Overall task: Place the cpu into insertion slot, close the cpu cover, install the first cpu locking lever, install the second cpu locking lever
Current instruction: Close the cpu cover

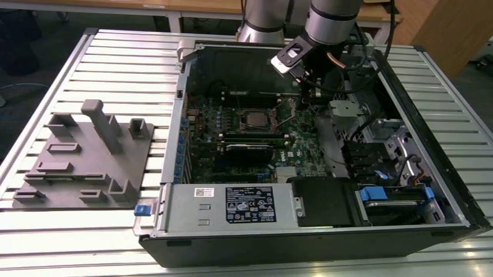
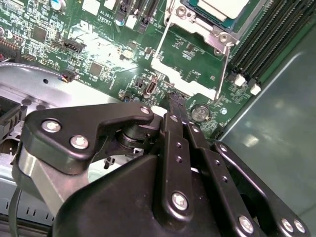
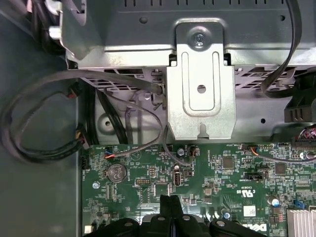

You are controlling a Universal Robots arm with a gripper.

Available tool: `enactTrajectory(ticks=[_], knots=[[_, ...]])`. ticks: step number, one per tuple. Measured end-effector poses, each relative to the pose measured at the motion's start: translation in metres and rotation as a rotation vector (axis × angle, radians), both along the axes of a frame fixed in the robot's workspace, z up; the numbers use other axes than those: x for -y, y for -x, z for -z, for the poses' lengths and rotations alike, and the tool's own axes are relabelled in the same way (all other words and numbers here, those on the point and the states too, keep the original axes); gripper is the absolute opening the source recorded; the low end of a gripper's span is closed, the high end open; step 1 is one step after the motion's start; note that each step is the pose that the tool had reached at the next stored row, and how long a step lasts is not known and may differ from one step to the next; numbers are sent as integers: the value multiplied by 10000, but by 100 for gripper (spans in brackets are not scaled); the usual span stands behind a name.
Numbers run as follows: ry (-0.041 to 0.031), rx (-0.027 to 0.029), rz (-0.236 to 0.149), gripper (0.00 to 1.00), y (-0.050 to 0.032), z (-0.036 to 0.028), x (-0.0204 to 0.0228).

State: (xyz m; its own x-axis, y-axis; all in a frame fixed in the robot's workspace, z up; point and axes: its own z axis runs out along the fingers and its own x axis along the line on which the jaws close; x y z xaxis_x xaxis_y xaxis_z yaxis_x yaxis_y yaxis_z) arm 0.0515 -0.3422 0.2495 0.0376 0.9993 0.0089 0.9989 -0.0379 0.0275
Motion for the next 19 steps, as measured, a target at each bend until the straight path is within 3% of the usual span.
enactTrajectory(ticks=[6,14,19], knots=[[68,-1,-1,11,-2,29,-2],[65,0,1,11,3,31,-2],[65,3,3,11,49,31,-2]])
